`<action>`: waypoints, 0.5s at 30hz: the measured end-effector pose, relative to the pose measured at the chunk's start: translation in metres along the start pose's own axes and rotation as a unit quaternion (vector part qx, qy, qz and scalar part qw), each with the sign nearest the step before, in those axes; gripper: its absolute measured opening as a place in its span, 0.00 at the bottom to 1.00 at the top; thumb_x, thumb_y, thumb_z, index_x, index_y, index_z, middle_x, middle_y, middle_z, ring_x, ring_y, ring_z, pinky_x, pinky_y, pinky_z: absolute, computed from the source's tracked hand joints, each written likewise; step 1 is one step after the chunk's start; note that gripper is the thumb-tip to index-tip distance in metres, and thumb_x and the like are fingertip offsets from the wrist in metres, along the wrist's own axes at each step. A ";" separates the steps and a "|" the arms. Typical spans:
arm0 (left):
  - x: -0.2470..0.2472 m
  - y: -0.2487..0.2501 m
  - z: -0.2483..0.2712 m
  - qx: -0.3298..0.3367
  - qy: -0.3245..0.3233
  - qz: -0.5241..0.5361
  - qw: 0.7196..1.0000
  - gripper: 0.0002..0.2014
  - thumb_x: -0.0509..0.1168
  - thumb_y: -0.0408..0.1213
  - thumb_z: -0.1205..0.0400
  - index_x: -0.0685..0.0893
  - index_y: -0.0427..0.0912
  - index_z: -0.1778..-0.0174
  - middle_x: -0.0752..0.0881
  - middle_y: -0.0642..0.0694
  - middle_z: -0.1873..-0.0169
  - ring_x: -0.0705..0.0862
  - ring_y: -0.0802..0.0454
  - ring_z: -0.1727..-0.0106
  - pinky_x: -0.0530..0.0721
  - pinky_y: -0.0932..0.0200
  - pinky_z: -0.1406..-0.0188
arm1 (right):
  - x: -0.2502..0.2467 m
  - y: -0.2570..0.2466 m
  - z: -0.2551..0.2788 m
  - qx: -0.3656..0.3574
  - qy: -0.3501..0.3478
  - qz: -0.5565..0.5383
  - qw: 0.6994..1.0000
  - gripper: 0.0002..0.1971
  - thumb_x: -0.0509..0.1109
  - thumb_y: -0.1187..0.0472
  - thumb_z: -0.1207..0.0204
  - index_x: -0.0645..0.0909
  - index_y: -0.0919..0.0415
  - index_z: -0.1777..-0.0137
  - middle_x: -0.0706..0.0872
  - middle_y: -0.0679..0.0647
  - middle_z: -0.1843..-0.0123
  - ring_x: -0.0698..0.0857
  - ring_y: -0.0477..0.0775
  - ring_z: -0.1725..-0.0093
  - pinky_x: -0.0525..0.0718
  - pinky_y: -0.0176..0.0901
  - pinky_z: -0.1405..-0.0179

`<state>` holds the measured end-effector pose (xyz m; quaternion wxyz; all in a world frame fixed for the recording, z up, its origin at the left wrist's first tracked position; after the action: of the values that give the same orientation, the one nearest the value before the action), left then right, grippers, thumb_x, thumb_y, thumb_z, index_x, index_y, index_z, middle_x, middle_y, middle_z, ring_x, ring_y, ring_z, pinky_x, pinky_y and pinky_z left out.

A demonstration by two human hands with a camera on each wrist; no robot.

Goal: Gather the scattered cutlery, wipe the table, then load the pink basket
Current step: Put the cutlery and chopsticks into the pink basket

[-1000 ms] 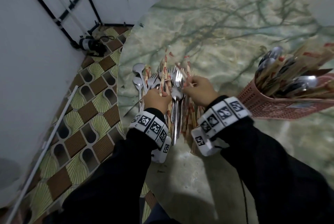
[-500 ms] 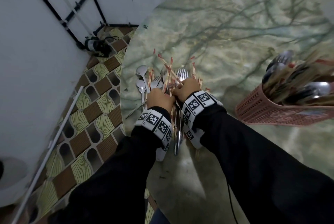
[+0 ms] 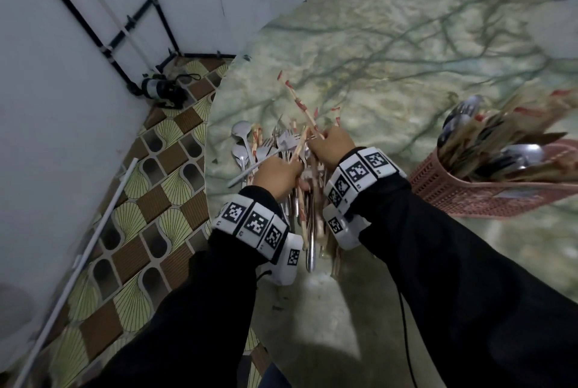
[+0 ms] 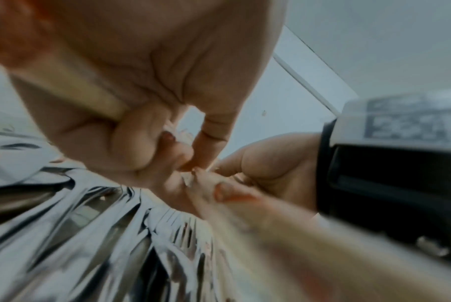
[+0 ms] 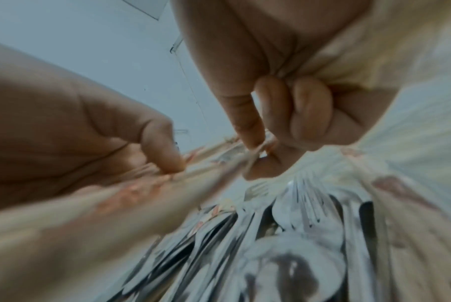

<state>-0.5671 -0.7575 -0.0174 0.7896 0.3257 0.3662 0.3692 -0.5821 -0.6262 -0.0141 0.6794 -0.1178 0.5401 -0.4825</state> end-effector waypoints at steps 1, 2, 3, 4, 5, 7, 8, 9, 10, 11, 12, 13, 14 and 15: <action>0.001 -0.002 0.004 -0.007 -0.013 0.011 1.000 0.16 0.57 0.33 0.17 0.75 0.40 0.73 0.84 0.43 0.71 0.69 0.58 0.85 0.64 0.64 0.83 | -0.004 0.000 0.001 0.002 0.005 -0.009 1.000 0.12 0.62 0.59 0.19 0.81 0.69 0.52 0.79 0.58 0.65 0.79 0.58 0.61 0.70 0.37 0.77; 0.003 -0.005 0.009 -0.012 -0.021 0.012 1.000 0.14 0.57 0.34 0.16 0.76 0.39 0.69 0.83 0.44 0.71 0.69 0.58 0.85 0.65 0.64 0.85 | -0.008 0.000 0.002 0.004 0.010 -0.016 1.000 0.12 0.62 0.59 0.19 0.81 0.68 0.53 0.79 0.56 0.67 0.79 0.56 0.63 0.70 0.36 0.77; 0.004 -0.007 0.014 -0.014 -0.026 0.006 1.000 0.12 0.57 0.35 0.16 0.77 0.38 0.65 0.82 0.46 0.71 0.70 0.57 0.82 0.67 0.64 0.85 | -0.010 0.002 0.004 0.004 0.015 -0.018 1.000 0.11 0.63 0.59 0.19 0.80 0.68 0.55 0.78 0.55 0.67 0.79 0.55 0.64 0.70 0.36 0.77; 0.003 -0.008 0.019 -0.015 -0.024 -0.004 1.000 0.10 0.58 0.36 0.16 0.79 0.37 0.60 0.80 0.47 0.71 0.70 0.56 0.80 0.68 0.65 0.83 | -0.013 0.004 0.007 0.006 0.020 -0.020 1.000 0.10 0.64 0.59 0.20 0.79 0.67 0.55 0.77 0.55 0.66 0.78 0.55 0.63 0.69 0.36 0.78; 0.002 -0.010 0.023 -0.013 -0.016 -0.015 1.000 0.09 0.58 0.36 0.16 0.80 0.35 0.56 0.79 0.47 0.70 0.71 0.56 0.78 0.68 0.66 0.82 | -0.015 0.007 0.009 0.008 0.026 -0.027 0.999 0.09 0.66 0.59 0.21 0.79 0.67 0.53 0.77 0.56 0.65 0.78 0.55 0.61 0.68 0.36 0.78; 0.001 -0.014 0.031 -0.012 -0.006 -0.017 1.000 0.12 0.59 0.36 0.16 0.82 0.30 0.50 0.78 0.46 0.71 0.71 0.55 0.76 0.70 0.65 0.78 | -0.019 0.015 0.015 0.017 0.040 -0.057 0.997 0.13 0.68 0.60 0.22 0.80 0.71 0.46 0.76 0.55 0.67 0.78 0.55 0.61 0.69 0.36 0.77; 0.001 -0.016 0.035 -0.013 -0.007 -0.013 1.000 0.13 0.59 0.37 0.17 0.82 0.29 0.50 0.78 0.46 0.72 0.70 0.54 0.76 0.69 0.63 0.76 | -0.019 0.019 0.017 0.019 0.044 -0.067 0.997 0.14 0.67 0.61 0.22 0.80 0.72 0.44 0.75 0.54 0.69 0.78 0.56 0.62 0.70 0.37 0.77; 0.001 -0.019 0.039 -0.015 -0.009 -0.011 1.000 0.13 0.58 0.37 0.17 0.82 0.30 0.52 0.78 0.46 0.73 0.70 0.54 0.76 0.69 0.62 0.73 | -0.019 0.023 0.019 0.021 0.045 -0.075 0.996 0.14 0.66 0.61 0.22 0.80 0.72 0.44 0.74 0.53 0.70 0.77 0.55 0.65 0.70 0.37 0.76; 0.000 -0.020 0.044 -0.019 -0.010 -0.013 1.000 0.13 0.57 0.38 0.16 0.82 0.33 0.54 0.77 0.47 0.73 0.70 0.55 0.76 0.69 0.62 0.73 | -0.019 0.027 0.021 0.025 0.043 -0.077 0.996 0.13 0.64 0.61 0.21 0.80 0.71 0.44 0.74 0.53 0.70 0.76 0.53 0.69 0.69 0.38 0.76; -0.001 -0.022 0.048 -0.022 -0.012 -0.014 1.000 0.13 0.55 0.39 0.15 0.81 0.34 0.56 0.77 0.47 0.73 0.71 0.55 0.75 0.70 0.62 0.72 | -0.017 0.030 0.024 0.031 0.037 -0.077 0.996 0.13 0.62 0.61 0.20 0.80 0.70 0.43 0.74 0.53 0.70 0.75 0.52 0.71 0.70 0.39 0.76; -0.003 -0.024 0.052 -0.025 -0.019 -0.007 0.999 0.14 0.54 0.38 0.15 0.80 0.33 0.55 0.76 0.47 0.74 0.72 0.55 0.75 0.71 0.61 0.71 | -0.016 0.033 0.026 0.032 0.034 -0.081 0.996 0.12 0.60 0.61 0.19 0.79 0.68 0.43 0.75 0.53 0.68 0.75 0.51 0.71 0.73 0.41 0.75; -0.005 -0.026 0.056 -0.033 -0.030 0.009 0.999 0.14 0.53 0.37 0.15 0.79 0.31 0.54 0.76 0.47 0.74 0.72 0.54 0.74 0.72 0.60 0.71 | -0.015 0.035 0.028 0.034 0.031 -0.095 0.994 0.12 0.59 0.60 0.17 0.78 0.66 0.43 0.76 0.54 0.67 0.77 0.52 0.71 0.78 0.44 0.71; -0.008 -0.028 0.060 -0.044 -0.045 0.030 0.998 0.12 0.53 0.35 0.16 0.78 0.31 0.55 0.76 0.46 0.75 0.72 0.53 0.75 0.72 0.58 0.69 | -0.013 0.038 0.032 0.033 0.031 -0.119 0.992 0.11 0.57 0.59 0.16 0.76 0.65 0.43 0.78 0.55 0.65 0.79 0.54 0.70 0.82 0.49 0.65; -0.010 -0.029 0.064 -0.051 -0.058 0.050 0.996 0.10 0.52 0.33 0.17 0.76 0.32 0.57 0.76 0.45 0.76 0.72 0.52 0.75 0.72 0.57 0.69 | -0.011 0.040 0.035 0.032 0.032 -0.139 0.989 0.11 0.56 0.59 0.16 0.75 0.65 0.43 0.78 0.56 0.65 0.79 0.55 0.69 0.84 0.53 0.60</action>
<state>-0.5094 -0.7962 -0.0036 0.8056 0.3238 0.2835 0.4071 -0.5312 -0.6100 -0.0207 0.5918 -0.1546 0.5242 -0.5925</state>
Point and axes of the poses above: each hand's wrist, its own z-axis away from the middle knuckle, its own x-axis out of the palm, y = z × x, the point moved 7 cm from there along -z, towards the middle knuckle
